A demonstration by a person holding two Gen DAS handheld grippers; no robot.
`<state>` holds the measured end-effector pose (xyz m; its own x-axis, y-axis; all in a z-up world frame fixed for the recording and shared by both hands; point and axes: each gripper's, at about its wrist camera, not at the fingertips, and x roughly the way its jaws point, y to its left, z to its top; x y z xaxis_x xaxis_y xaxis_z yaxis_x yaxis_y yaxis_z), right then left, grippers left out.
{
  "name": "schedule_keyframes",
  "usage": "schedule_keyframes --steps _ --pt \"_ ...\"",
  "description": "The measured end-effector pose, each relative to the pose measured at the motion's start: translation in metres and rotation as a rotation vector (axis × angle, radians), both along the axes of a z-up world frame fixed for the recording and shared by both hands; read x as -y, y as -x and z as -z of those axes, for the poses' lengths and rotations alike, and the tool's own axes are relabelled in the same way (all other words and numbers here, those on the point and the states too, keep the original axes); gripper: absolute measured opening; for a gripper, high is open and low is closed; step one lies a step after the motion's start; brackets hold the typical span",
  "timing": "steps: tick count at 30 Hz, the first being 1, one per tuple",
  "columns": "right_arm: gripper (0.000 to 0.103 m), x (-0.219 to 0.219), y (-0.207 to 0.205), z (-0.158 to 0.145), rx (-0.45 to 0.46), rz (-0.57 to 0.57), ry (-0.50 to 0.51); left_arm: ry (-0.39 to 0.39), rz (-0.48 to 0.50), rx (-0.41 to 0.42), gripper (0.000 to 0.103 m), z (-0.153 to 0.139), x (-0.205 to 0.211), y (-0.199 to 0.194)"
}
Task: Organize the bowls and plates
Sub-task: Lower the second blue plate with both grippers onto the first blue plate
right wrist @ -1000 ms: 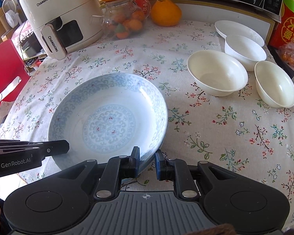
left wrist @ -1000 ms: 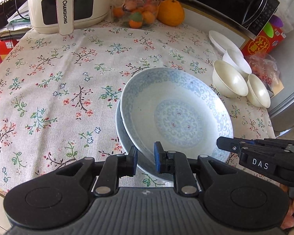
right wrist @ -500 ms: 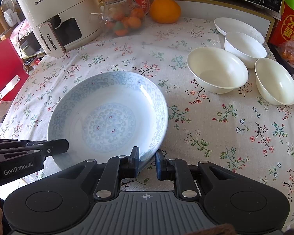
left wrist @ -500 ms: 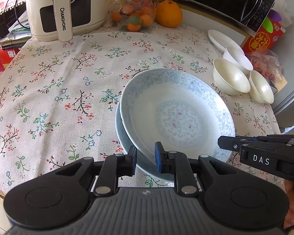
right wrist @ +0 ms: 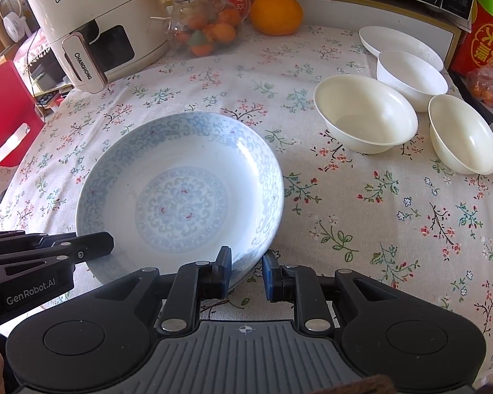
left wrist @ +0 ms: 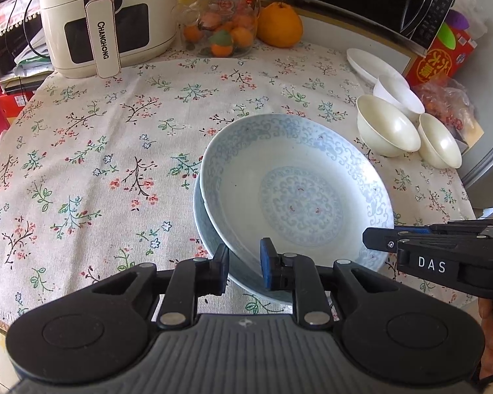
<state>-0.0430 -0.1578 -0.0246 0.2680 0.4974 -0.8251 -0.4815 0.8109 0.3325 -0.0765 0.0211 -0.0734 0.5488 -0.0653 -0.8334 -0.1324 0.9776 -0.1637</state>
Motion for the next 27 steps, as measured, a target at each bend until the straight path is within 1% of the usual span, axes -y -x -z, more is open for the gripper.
schedule_keyframes --steps 11,19,27 --pt "0.02 0.0004 0.0009 -0.0012 0.006 -0.012 0.0 0.005 -0.004 -0.008 0.018 -0.0016 -0.001 0.0007" --pt "0.02 0.0 0.0006 -0.0004 0.005 -0.02 0.001 -0.04 0.019 0.003 0.018 -0.0004 0.0023 -0.0001" --pt "0.02 -0.0002 0.0004 0.0 0.004 -0.024 0.001 -0.034 0.021 0.005 0.018 0.0 -0.0006 0.0"
